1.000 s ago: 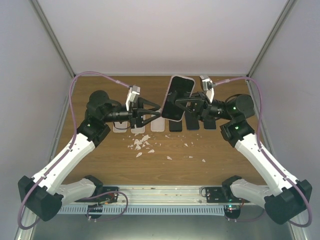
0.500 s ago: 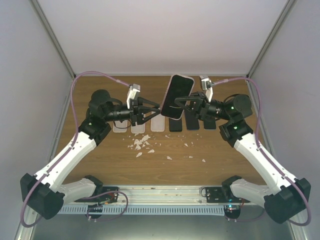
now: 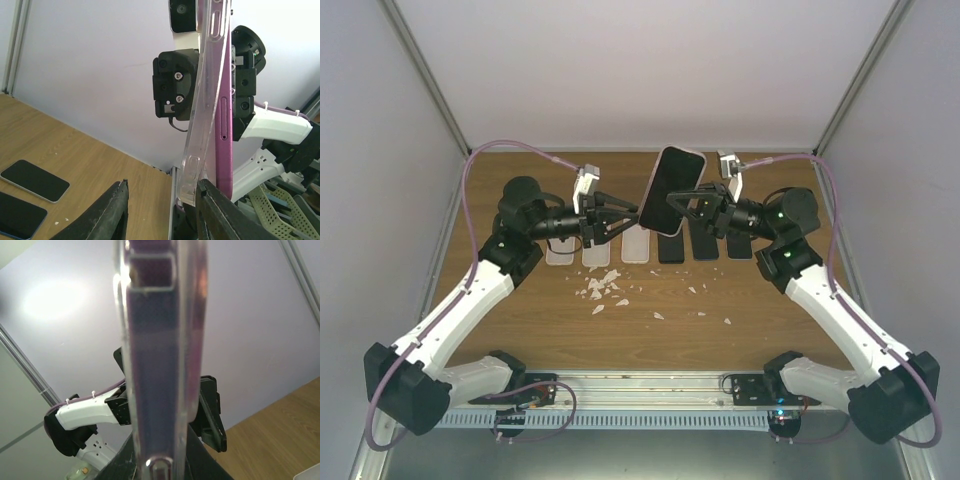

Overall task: Take the phone out of the phone case
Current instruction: Remove the phone case from the phone.

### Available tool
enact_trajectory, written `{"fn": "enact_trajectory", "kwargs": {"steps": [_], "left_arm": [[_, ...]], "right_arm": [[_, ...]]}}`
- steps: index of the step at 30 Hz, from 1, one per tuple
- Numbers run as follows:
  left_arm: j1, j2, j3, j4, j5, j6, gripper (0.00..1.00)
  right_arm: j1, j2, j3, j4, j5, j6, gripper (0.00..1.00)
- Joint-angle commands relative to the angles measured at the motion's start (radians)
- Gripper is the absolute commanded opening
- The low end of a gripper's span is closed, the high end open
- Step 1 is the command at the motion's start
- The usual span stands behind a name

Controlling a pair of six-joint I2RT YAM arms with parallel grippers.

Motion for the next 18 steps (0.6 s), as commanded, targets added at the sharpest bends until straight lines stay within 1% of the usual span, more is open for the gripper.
{"fn": "enact_trajectory", "kwargs": {"steps": [1, 5, 10, 12, 15, 18], "left_arm": [[0.038, 0.065, -0.077, -0.03, -0.167, -0.047, 0.37], [0.054, 0.069, -0.098, -0.021, -0.158, -0.061, 0.36], [0.044, 0.085, -0.058, -0.042, -0.176, -0.039, 0.36], [0.042, 0.095, -0.045, -0.039, -0.176, -0.054, 0.36], [0.032, 0.109, -0.028, -0.017, -0.161, -0.077, 0.36], [0.013, 0.12, -0.018, 0.044, -0.111, -0.109, 0.36]], "right_arm": [[0.092, -0.036, 0.074, 0.163, -0.181, 0.072, 0.0], [0.093, -0.037, 0.102, 0.162, -0.175, 0.087, 0.01], [0.106, -0.03, 0.101, 0.172, -0.171, 0.105, 0.0], [0.117, -0.028, 0.088, 0.176, -0.169, 0.109, 0.01], [0.135, -0.024, 0.067, 0.177, -0.168, 0.105, 0.01], [0.15, -0.015, 0.042, 0.186, -0.168, 0.105, 0.01]]}}
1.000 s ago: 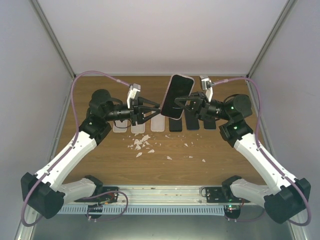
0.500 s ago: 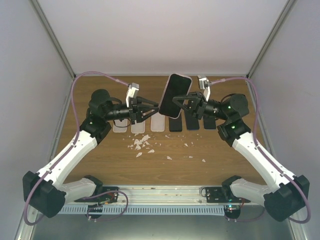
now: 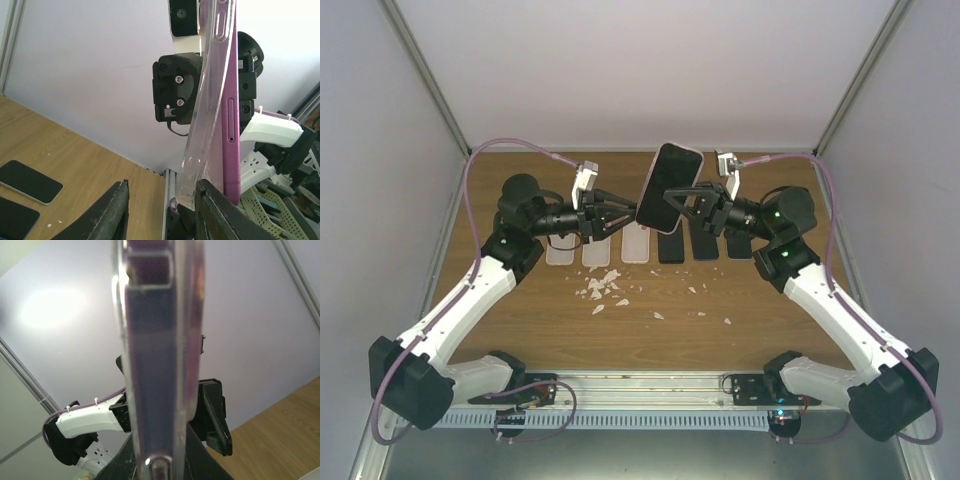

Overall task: Take the phone out of the phone case
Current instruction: Remove the phone case from the phone.

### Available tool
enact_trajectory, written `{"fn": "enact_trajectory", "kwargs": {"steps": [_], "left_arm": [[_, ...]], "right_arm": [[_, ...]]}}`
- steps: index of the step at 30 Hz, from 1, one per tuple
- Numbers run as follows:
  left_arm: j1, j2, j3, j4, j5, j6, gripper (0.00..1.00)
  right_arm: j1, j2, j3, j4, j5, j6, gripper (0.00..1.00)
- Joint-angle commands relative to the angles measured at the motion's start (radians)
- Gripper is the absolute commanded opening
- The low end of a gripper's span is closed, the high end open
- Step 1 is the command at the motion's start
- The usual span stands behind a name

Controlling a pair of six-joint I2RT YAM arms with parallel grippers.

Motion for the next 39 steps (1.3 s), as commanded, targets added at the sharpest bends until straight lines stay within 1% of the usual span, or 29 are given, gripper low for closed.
{"fn": "enact_trajectory", "kwargs": {"steps": [1, 4, 6, 11, 18, 24, 27, 31, 37, 39], "left_arm": [[-0.016, 0.096, 0.001, -0.001, -0.126, -0.066, 0.36], [-0.022, 0.102, -0.013, 0.125, -0.066, -0.154, 0.36], [-0.026, 0.104, -0.015, 0.169, -0.044, -0.187, 0.36], [-0.052, 0.105, 0.001, 0.169, -0.041, -0.186, 0.37], [-0.069, 0.108, -0.019, 0.314, 0.029, -0.266, 0.36], [-0.076, 0.093, -0.043, 0.372, 0.05, -0.313, 0.36], [-0.076, 0.088, -0.054, 0.383, 0.055, -0.33, 0.32], [-0.072, 0.077, -0.081, 0.364, 0.054, -0.338, 0.28], [-0.056, 0.049, -0.137, 0.362, 0.048, -0.369, 0.11], [-0.054, 0.039, -0.146, 0.361, 0.045, -0.371, 0.06]], "right_arm": [[0.128, -0.024, 0.022, 0.202, -0.211, 0.087, 0.0], [0.13, -0.018, -0.011, 0.212, -0.208, 0.087, 0.0], [0.134, -0.017, -0.034, 0.212, -0.206, 0.089, 0.01], [0.154, -0.011, -0.068, 0.207, -0.201, 0.083, 0.01], [0.165, 0.015, -0.092, 0.209, -0.194, 0.1, 0.0], [0.165, 0.011, -0.132, 0.184, -0.167, 0.124, 0.0], [0.155, 0.017, -0.133, 0.168, -0.165, 0.118, 0.01], [0.096, 0.026, -0.13, 0.146, -0.171, 0.127, 0.0], [0.041, 0.044, -0.103, 0.085, -0.204, 0.107, 0.01], [0.022, 0.058, -0.095, 0.071, -0.213, 0.105, 0.02]]}}
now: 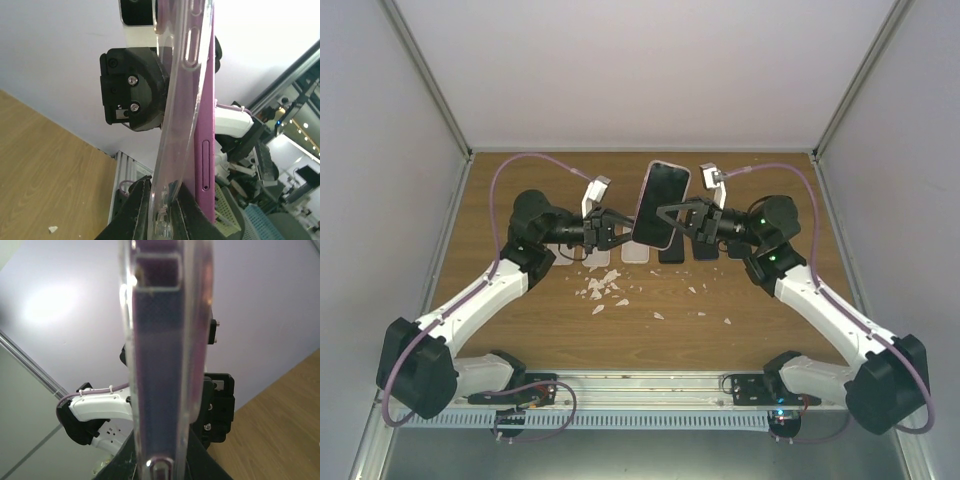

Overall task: Take the phone out of the phone case
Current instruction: Remove the phone case from the phone.

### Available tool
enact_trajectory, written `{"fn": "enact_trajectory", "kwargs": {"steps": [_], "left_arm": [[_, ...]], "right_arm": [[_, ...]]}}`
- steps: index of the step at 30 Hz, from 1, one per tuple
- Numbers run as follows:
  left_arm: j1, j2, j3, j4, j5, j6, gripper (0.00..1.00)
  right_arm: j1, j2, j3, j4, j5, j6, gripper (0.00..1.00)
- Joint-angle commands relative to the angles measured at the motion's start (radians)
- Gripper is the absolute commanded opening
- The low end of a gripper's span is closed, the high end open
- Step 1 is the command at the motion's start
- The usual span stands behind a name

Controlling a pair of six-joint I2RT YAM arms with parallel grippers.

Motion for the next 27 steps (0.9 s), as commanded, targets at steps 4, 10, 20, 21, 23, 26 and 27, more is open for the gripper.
{"fn": "enact_trajectory", "kwargs": {"steps": [4, 10, 20, 21, 23, 26, 27], "left_arm": [[0.006, -0.019, -0.028, -0.018, -0.117, -0.033, 0.0], [0.056, -0.016, -0.074, -0.009, -0.122, -0.106, 0.0], [0.106, 0.003, -0.11, -0.034, -0.159, -0.207, 0.0], [0.111, 0.005, -0.11, -0.058, -0.17, -0.214, 0.0], [0.119, 0.011, -0.109, -0.1, -0.196, -0.228, 0.0], [0.125, 0.025, -0.104, -0.147, -0.233, -0.249, 0.0], [0.127, 0.031, -0.094, -0.183, -0.251, -0.246, 0.0]], "right_arm": [[-0.025, 0.06, 0.051, -0.071, -0.198, -0.023, 0.08], [-0.101, 0.086, 0.146, -0.275, -0.222, -0.212, 0.49], [-0.202, 0.051, 0.32, -0.768, 0.085, -0.782, 0.89], [-0.201, 0.045, 0.334, -0.794, 0.145, -0.83, 0.9], [-0.198, 0.043, 0.366, -0.844, 0.249, -0.923, 0.91], [-0.167, 0.066, 0.425, -0.937, 0.369, -1.057, 0.89], [-0.15, 0.079, 0.442, -0.97, 0.407, -1.108, 0.88]]}}
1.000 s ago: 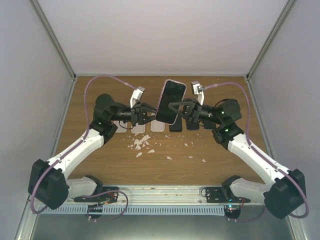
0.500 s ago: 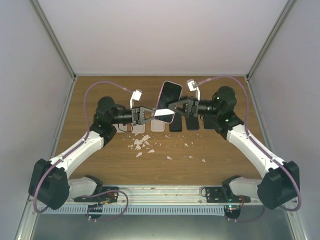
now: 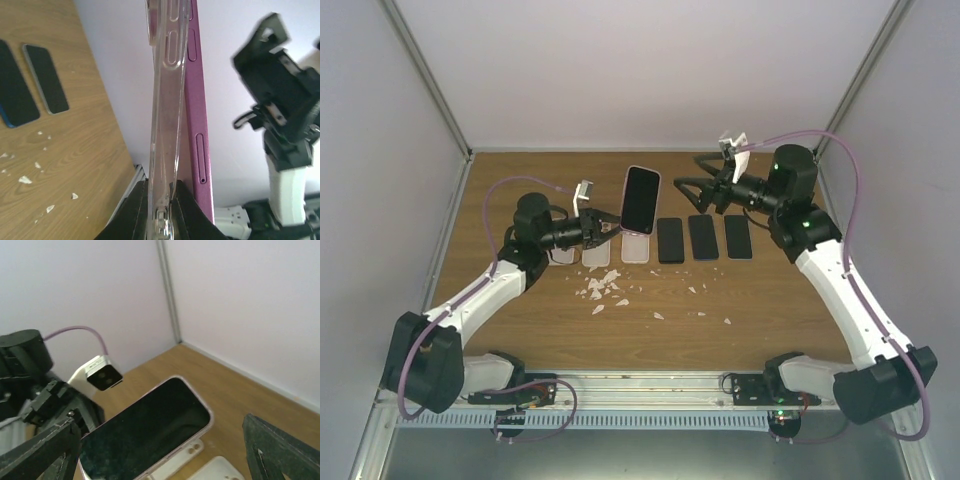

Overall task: Take the phone out of the phone case
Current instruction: Remove the phone case from the phone.

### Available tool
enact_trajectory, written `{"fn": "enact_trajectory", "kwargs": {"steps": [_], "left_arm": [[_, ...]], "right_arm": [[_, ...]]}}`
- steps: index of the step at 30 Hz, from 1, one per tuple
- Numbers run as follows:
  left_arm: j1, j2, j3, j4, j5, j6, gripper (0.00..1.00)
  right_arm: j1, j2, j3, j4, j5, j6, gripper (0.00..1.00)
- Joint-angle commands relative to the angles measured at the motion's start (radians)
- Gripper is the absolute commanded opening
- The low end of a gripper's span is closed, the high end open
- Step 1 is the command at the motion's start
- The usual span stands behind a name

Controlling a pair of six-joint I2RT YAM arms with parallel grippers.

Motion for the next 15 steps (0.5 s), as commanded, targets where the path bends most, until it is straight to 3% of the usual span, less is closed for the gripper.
{"fn": "enact_trajectory", "kwargs": {"steps": [1, 7, 15], "left_arm": [[0.01, 0.014, 0.03, -0.074, -0.093, -0.022, 0.0], [0.019, 0.036, 0.048, -0.178, -0.143, -0.058, 0.0], [0.037, 0.053, -0.008, -0.104, -0.107, -0.164, 0.0]], "right_arm": [[0.059, 0.027, 0.087, -0.205, 0.26, -0.316, 0.86], [0.18, 0.052, 0.094, -0.249, 0.404, -0.509, 0.81], [0.277, 0.094, 0.085, -0.257, 0.508, -0.699, 0.81]]}}
